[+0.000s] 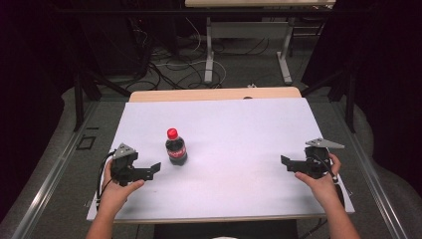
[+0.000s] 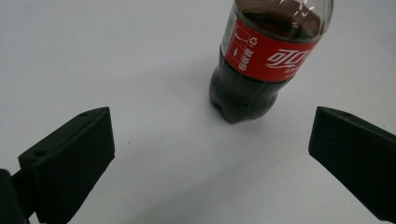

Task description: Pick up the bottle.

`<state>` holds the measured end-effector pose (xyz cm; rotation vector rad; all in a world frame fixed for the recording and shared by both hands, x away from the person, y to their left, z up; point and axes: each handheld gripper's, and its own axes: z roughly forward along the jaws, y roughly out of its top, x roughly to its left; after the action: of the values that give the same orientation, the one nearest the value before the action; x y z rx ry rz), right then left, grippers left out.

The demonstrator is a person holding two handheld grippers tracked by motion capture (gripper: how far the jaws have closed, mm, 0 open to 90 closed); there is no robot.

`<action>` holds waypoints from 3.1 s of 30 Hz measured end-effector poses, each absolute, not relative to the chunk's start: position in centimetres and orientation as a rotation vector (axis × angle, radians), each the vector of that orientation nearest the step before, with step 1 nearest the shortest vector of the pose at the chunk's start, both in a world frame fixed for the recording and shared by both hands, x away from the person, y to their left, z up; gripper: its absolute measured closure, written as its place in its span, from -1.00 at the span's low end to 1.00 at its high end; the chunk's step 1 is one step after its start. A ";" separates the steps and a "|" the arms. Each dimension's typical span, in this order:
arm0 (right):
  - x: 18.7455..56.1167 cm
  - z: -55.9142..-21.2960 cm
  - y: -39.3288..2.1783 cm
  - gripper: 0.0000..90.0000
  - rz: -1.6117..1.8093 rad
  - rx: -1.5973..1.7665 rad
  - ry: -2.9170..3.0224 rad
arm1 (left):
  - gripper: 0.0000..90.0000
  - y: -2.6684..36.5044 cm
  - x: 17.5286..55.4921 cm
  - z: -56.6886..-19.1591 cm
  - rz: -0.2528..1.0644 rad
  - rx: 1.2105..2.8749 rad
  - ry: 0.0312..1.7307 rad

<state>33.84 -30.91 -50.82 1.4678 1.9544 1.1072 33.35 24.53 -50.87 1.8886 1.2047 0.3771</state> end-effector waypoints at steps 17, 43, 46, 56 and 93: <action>33.1 -50.2 -29.9 -0.96 1.099 1.461 1.941 | -0.99 21.0 34.5 -50.3 0.362 1.860 1.080; 33.4 -51.1 -29.4 -0.89 1.123 1.470 1.936 | -0.52 16.8 38.5 -53.4 0.443 1.924 1.075; 33.3 -51.1 -29.3 -0.89 1.119 1.454 1.960 | -0.40 16.7 38.4 -53.4 0.471 1.935 1.065; 33.3 -51.2 -28.6 -0.89 1.132 1.439 1.978 | -0.36 16.7 38.3 -53.4 0.487 1.927 1.063; 28.2 -41.2 -14.9 -0.03 1.502 0.988 2.088 | -0.36 7.1 30.4 -50.0 0.336 2.035 0.775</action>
<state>28.18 -14.92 -41.19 0.9883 2.0878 1.5020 30.41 7.11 -50.01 2.0353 0.7751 0.3361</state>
